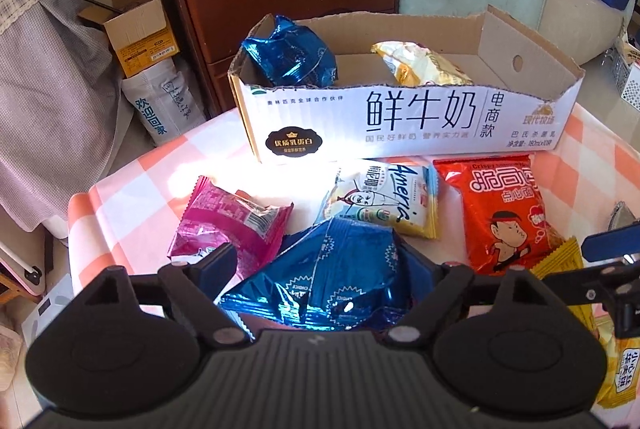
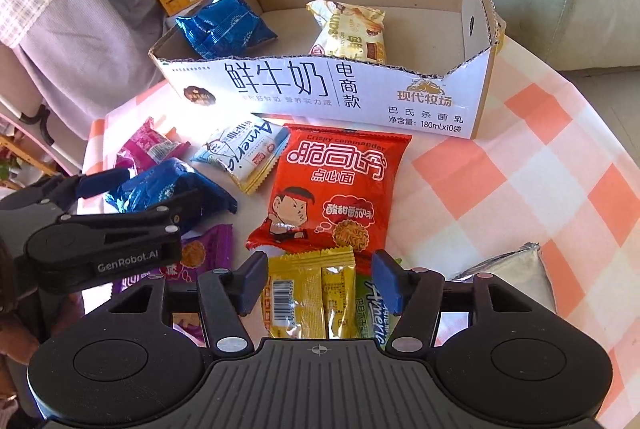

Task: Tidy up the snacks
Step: 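Close the left tool on the blue foil bag while the right tool grips the yellow packet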

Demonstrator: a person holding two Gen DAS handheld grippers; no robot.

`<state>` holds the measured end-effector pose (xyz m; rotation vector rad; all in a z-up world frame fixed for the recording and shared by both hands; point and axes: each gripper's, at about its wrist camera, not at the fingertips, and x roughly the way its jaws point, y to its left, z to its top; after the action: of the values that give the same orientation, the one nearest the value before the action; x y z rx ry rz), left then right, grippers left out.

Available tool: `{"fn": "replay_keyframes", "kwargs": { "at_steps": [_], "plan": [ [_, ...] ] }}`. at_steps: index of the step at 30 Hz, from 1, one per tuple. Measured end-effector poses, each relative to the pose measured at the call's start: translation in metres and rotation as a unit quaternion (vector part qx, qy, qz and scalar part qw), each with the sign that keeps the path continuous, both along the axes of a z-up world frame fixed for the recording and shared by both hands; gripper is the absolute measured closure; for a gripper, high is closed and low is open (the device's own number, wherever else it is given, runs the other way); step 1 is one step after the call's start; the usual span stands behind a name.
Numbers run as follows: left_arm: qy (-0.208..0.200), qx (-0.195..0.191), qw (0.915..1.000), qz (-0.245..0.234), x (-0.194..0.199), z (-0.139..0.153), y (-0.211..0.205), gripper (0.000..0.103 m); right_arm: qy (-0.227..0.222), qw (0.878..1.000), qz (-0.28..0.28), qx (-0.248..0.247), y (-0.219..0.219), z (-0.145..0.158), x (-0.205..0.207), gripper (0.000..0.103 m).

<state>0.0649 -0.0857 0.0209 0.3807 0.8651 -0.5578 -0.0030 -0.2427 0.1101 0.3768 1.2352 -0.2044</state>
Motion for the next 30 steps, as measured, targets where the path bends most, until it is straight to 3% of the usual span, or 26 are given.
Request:
{"fn": "replay_keyframes", "kwargs": {
  "at_steps": [5, 14, 20, 24, 30],
  "plan": [
    [-0.008, 0.011, 0.9999, -0.004, 0.0, -0.004, -0.004, 0.018, 0.018, 0.999, 0.035, 0.003, 0.013, -0.01, -0.008, 0.046],
    [0.0, 0.023, 0.9997, -0.01, -0.002, -0.014, -0.011, 0.035, 0.014, 0.995, 0.09, -0.051, 0.043, -0.017, -0.009, 0.041],
    [0.004, 0.018, 0.9998, -0.005, -0.001, -0.012, -0.008, 0.038, -0.001, 0.996, 0.089, -0.025, 0.032, -0.013, -0.018, 0.042],
    [0.009, 0.011, 0.9999, 0.003, 0.001, -0.011, -0.006, 0.035, -0.014, 0.995, 0.098, -0.014, 0.033, -0.013, -0.03, 0.029],
    [0.004, 0.014, 0.9999, 0.004, 0.001, -0.013, -0.009, 0.035, -0.015, 0.986, 0.144, -0.087, 0.062, -0.02, -0.028, 0.027]
  ]
}}
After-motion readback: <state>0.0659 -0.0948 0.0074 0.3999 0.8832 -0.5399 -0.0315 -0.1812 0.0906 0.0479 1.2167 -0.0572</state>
